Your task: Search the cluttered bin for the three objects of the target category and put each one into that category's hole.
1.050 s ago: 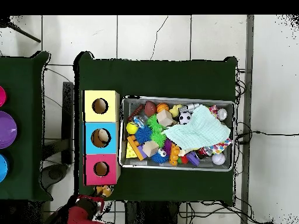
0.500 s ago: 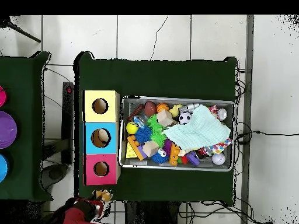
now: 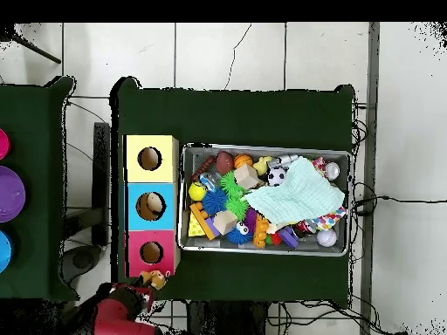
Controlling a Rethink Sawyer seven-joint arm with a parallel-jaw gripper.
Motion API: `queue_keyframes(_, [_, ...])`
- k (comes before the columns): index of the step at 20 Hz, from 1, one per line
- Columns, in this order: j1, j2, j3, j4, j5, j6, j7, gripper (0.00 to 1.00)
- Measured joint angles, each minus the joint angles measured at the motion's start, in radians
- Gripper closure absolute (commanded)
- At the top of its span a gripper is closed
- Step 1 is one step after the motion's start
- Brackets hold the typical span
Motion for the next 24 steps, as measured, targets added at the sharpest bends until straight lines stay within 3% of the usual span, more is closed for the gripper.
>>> queue_keyframes(13, [-0.044, 0.001, 0.000, -0.107, 0.001, 0.000, 0.000, 1.00])
queue_keyframes(24, [-0.073, 0.055, 0.028, -0.109, 0.004, -0.029, 0.000, 1.00])
